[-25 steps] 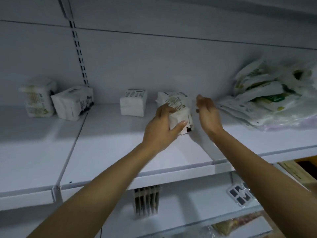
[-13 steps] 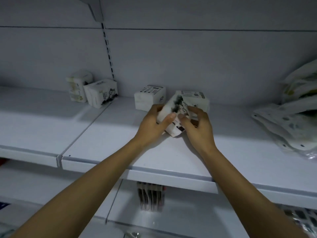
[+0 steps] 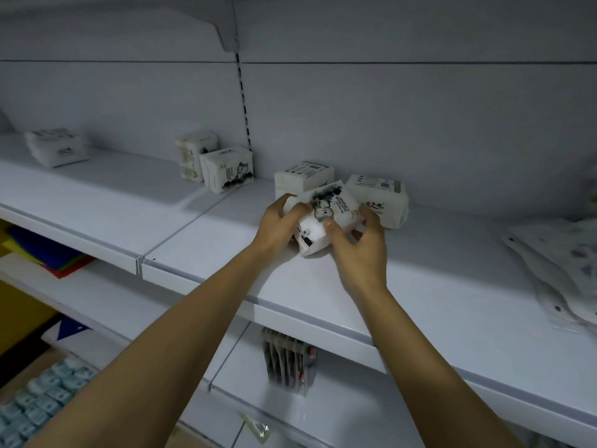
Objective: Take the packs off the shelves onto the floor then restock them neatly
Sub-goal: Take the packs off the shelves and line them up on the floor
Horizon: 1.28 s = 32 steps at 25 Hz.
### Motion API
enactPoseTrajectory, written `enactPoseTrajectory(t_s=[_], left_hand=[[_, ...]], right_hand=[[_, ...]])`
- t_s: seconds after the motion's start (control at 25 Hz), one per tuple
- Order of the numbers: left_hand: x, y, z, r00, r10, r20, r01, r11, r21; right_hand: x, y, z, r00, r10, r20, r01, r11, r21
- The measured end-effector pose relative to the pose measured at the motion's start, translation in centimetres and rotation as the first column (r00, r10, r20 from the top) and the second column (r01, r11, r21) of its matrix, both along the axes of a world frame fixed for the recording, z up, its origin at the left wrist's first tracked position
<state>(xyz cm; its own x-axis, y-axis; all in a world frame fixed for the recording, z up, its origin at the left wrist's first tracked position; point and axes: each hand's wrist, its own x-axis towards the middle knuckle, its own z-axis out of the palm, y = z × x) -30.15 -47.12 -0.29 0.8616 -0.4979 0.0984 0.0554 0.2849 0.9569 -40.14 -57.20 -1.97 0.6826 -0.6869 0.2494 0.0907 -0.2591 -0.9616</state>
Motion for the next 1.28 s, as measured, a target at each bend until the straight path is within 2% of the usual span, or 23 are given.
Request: enactPoseTrajectory(t_s=[0.2,0.32,0.44,0.56,0.6,0.68,0.76,0.88,1.0,1.12,1.2,1.28], left_hand=[[0.0,-0.2,-0.3,0.999,0.011,0.044,-0.015,0.995,0.099],[0.0,-0.1,0.6,0.978,0.054,0.200,-0.124,0.927,0.354],[-0.7,0.6,1.4,0.950,0.046,0.309,-0.192,0.865,0.463],[-2.6,3.4,2.2,0.825,0.081,0.559,-0.370,0.825,0.427],[-3.2,5.0,2.7,0.784,0.051,0.618,-0.372,0.836,0.404],[-4.1,9.0,3.7,0.722,-0.009,0.692,-0.348,0.860,0.375],[-5.0,14.3,3.6,0.743,0.072,0.665,-0.331,0.904,0.272],[-7.6,23.5,2.2,0.841,0.360,0.403,-0.407,0.913,0.035],[-9.6,33.3,-0.7,0.860,0.409,0.306,-0.456,0.884,0.103],[-11.4,43.2,-3.2,0.832,0.479,0.280,-0.532,0.832,0.158],[-12.5,50.2,-4.4,0.832,0.473,0.290,-0.540,0.811,0.224],[-13.7,56.3,-5.2,0.855,0.446,0.265,-0.511,0.814,0.276]], right_hand=[[0.1,0.0,-0.3,1.000,-0.003,-0.012,0.002,0.999,-0.052],[0.1,-0.1,-0.2,0.999,-0.013,-0.035,0.010,0.997,-0.075],[-0.1,-0.1,0.4,0.999,0.009,-0.031,-0.010,0.999,-0.042],[-1.2,1.1,1.8,0.998,0.066,0.020,-0.068,0.994,0.091],[-1.8,2.2,2.8,0.993,0.103,0.055,-0.109,0.985,0.134],[-2.5,5.2,4.7,0.949,0.276,0.153,-0.302,0.933,0.196],[-2.5,9.6,5.6,0.893,0.418,0.168,-0.445,0.875,0.192],[-1.7,18.0,4.8,0.861,0.488,0.144,-0.509,0.829,0.231],[-1.2,28.4,2.6,0.799,0.577,0.169,-0.600,0.746,0.288],[-1.3,38.0,-0.5,0.734,0.665,0.137,-0.666,0.665,0.338],[-1.4,44.1,-2.8,0.666,0.736,0.121,-0.708,0.574,0.411],[-1.8,49.3,-4.7,0.559,0.824,0.098,-0.746,0.447,0.494]])
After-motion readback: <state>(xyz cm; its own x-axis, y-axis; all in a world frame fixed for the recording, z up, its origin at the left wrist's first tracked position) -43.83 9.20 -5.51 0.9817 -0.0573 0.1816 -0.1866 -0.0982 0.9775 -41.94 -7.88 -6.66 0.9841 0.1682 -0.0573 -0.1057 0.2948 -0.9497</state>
